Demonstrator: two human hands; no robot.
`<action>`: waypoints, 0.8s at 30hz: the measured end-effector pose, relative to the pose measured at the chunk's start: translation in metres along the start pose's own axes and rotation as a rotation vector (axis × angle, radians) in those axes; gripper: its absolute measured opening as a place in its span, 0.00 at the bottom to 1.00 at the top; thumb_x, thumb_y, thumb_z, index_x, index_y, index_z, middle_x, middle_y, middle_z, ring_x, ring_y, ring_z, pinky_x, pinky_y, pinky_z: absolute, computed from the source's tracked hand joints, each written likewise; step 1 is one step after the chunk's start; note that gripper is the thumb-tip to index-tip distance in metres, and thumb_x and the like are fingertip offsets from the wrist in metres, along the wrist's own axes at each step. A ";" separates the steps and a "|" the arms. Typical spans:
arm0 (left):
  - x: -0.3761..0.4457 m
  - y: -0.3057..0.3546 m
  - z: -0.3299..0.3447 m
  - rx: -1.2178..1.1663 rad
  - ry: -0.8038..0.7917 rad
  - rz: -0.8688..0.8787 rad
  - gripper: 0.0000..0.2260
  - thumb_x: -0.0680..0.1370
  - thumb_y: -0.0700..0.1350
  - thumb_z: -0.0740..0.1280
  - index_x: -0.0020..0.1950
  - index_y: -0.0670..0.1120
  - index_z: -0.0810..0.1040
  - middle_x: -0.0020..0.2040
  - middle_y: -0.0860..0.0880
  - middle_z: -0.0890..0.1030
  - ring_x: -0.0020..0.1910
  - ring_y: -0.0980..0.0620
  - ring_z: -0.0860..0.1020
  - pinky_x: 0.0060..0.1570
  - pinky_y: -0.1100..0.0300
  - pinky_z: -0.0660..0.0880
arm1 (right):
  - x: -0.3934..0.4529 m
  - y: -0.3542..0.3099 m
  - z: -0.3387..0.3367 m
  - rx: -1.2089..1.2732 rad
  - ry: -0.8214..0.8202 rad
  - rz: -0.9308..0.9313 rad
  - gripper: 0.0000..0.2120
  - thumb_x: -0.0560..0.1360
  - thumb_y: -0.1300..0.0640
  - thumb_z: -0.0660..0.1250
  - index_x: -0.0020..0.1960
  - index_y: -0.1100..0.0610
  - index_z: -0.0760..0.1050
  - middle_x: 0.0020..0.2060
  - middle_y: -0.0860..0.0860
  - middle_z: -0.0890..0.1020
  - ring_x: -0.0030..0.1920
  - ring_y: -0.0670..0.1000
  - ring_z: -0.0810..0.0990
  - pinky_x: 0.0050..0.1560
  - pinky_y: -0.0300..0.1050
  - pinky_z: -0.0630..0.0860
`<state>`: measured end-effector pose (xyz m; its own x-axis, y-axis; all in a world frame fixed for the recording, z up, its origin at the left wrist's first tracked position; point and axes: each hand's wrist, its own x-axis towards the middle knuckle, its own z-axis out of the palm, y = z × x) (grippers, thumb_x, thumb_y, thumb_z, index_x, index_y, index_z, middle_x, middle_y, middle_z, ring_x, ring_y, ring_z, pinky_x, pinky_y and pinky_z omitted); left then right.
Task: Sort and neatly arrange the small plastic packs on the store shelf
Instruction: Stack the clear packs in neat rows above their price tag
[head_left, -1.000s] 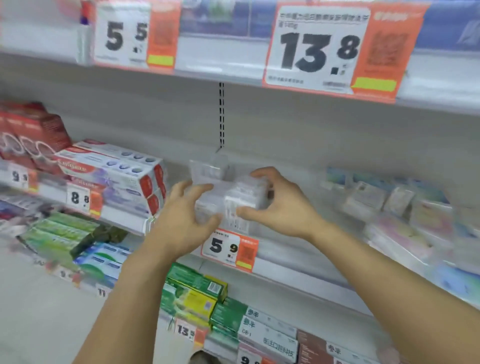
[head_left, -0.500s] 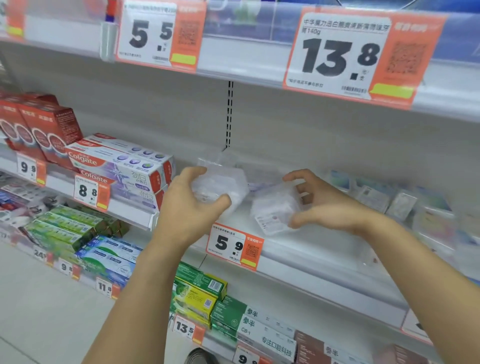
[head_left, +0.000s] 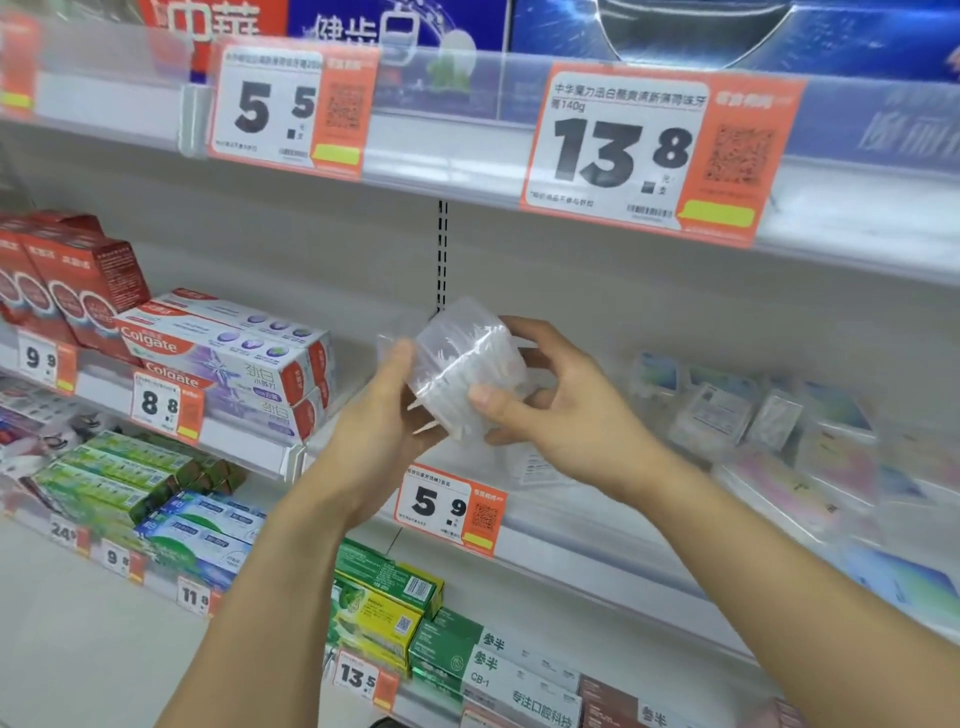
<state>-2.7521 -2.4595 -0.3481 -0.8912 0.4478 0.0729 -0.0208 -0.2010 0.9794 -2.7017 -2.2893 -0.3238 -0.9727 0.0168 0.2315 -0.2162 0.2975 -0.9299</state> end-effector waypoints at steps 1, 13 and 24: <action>-0.001 0.002 -0.003 0.178 0.056 0.025 0.18 0.83 0.58 0.52 0.65 0.55 0.76 0.60 0.47 0.82 0.59 0.49 0.80 0.60 0.48 0.76 | 0.000 0.004 0.003 -0.048 0.106 -0.061 0.27 0.70 0.56 0.78 0.67 0.46 0.73 0.59 0.48 0.78 0.52 0.52 0.84 0.50 0.52 0.84; -0.005 0.009 -0.018 0.157 0.124 0.126 0.16 0.72 0.53 0.74 0.56 0.49 0.83 0.53 0.45 0.85 0.55 0.45 0.82 0.62 0.44 0.75 | -0.010 0.016 0.006 -0.096 0.140 -0.156 0.35 0.64 0.52 0.82 0.66 0.45 0.69 0.56 0.46 0.77 0.55 0.44 0.79 0.51 0.39 0.80; 0.001 -0.004 -0.031 0.742 0.226 0.293 0.13 0.77 0.40 0.68 0.59 0.53 0.82 0.67 0.57 0.75 0.66 0.61 0.71 0.59 0.75 0.67 | 0.010 0.016 0.013 -0.734 0.022 -0.198 0.29 0.68 0.44 0.77 0.66 0.48 0.74 0.60 0.48 0.80 0.58 0.50 0.80 0.56 0.50 0.80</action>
<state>-2.7671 -2.4857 -0.3577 -0.8853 0.2644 0.3825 0.4602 0.3802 0.8023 -2.7156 -2.2966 -0.3400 -0.9180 -0.0859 0.3873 -0.2671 0.8556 -0.4435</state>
